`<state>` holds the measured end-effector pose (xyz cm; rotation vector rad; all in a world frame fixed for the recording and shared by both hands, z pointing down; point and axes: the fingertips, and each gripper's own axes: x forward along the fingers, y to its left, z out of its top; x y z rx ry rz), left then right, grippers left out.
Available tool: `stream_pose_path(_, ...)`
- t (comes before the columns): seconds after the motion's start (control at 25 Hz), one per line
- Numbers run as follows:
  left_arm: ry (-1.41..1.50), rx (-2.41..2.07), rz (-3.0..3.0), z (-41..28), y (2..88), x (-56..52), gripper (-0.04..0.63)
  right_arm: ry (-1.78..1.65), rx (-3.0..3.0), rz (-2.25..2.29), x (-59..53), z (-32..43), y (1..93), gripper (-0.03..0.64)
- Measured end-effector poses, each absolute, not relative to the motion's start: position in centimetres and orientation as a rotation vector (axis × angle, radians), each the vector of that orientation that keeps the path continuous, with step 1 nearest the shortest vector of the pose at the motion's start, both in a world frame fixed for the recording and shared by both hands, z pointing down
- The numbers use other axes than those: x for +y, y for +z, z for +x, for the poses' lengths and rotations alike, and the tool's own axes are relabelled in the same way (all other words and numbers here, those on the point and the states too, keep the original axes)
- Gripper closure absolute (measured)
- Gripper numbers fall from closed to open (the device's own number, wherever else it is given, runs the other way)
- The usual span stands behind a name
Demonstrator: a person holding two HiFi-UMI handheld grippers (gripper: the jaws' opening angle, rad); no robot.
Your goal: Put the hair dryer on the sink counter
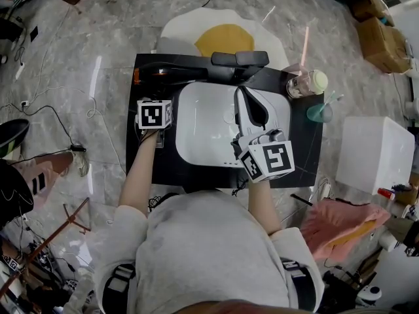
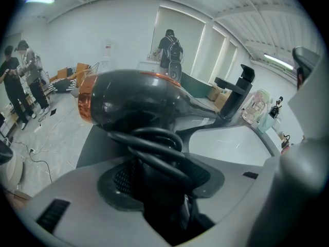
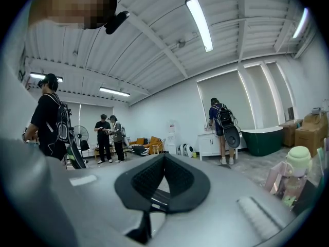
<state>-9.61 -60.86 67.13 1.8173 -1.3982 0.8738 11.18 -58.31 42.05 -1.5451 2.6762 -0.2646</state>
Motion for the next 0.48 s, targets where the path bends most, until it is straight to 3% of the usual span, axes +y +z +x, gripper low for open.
stream_pose_path(0.16, 0.862, -1.409, 1.814, -9.3, 67.1, -60.8, 0.368, -0.260, 2.684, -1.529, -58.1, 10.7, 41.9, 0.606)
stream_pose_path(0.24, 0.850, -1.441, 1.825, -9.6, 67.0, -61.2, 0.319, -0.256, 2.688, -1.522, -57.9, 10.5, 41.8, 0.606)
stream_pose_path(0.48, 0.837, -1.483, 1.840, -10.5, 65.6, -60.8, 0.293, -0.240, 2.682, -1.516, -57.0, 10.1, 41.2, 0.606)
